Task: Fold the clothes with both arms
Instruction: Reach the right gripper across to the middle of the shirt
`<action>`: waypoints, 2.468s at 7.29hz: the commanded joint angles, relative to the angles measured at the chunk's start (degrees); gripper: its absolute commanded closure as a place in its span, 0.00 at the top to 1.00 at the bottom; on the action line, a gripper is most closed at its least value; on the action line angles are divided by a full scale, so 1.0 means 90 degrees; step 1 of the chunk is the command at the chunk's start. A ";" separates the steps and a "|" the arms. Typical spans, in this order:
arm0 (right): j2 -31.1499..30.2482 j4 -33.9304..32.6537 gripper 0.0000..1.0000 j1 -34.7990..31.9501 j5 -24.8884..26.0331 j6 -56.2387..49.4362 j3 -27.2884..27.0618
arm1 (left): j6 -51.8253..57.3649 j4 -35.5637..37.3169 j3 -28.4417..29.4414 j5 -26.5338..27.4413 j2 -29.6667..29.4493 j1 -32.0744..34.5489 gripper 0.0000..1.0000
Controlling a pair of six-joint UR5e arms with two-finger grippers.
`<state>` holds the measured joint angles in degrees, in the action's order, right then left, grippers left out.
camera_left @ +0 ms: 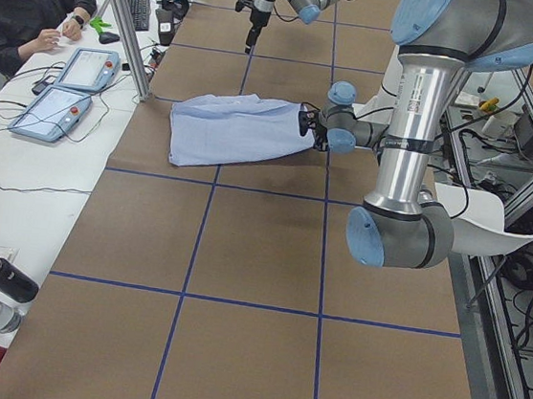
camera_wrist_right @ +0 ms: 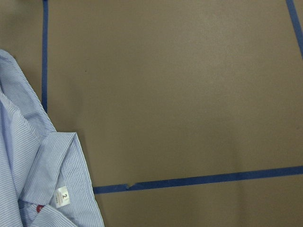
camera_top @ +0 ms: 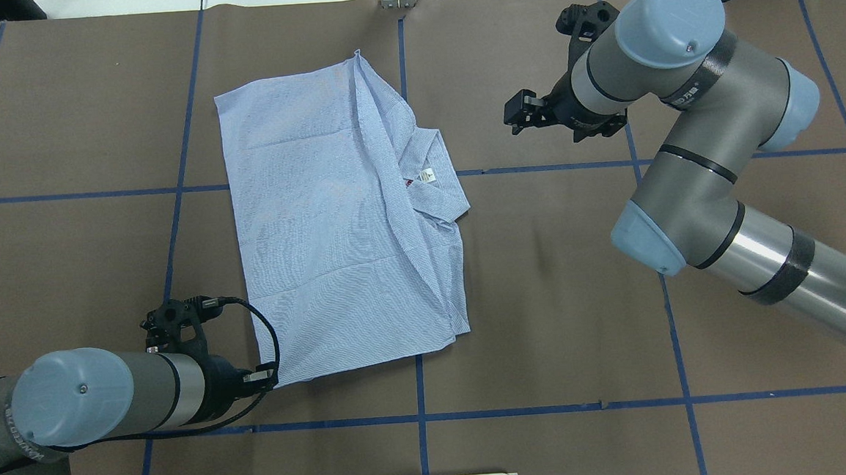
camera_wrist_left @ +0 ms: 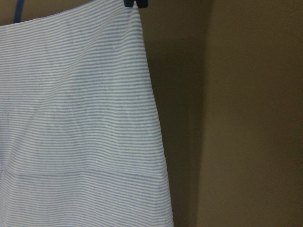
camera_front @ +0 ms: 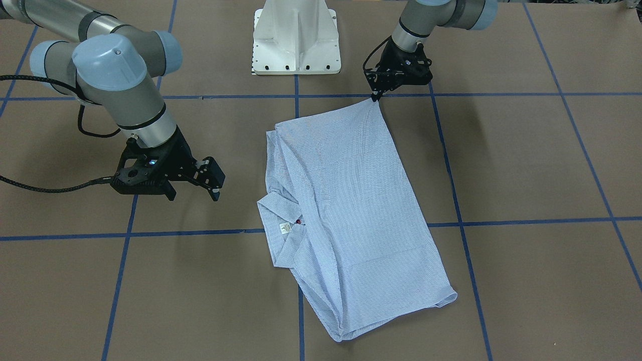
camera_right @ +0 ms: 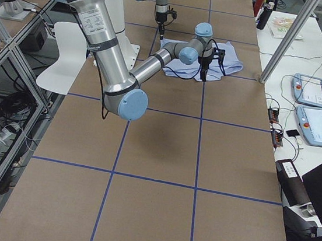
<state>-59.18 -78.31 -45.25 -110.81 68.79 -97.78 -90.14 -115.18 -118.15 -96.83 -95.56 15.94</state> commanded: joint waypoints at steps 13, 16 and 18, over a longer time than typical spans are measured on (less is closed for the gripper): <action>0.3298 -0.0566 1.00 0.0788 0.0962 -0.0190 0.3297 | 0.2371 0.0024 -0.0700 -0.1271 0.0449 0.1702 1.00; 0.3859 -0.0566 1.00 0.1256 0.1830 -0.0852 0.4182 | 0.2867 0.0024 -0.0651 -0.1751 0.0490 0.2105 1.00; 0.4607 -0.0576 1.00 0.1414 0.2418 -0.1672 0.5466 | 0.2828 0.0015 -0.0680 -0.1789 0.0481 0.2105 1.00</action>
<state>-22.07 -83.41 -33.22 -91.94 58.05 -55.58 -64.51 -114.98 -124.08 -112.63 -91.22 34.81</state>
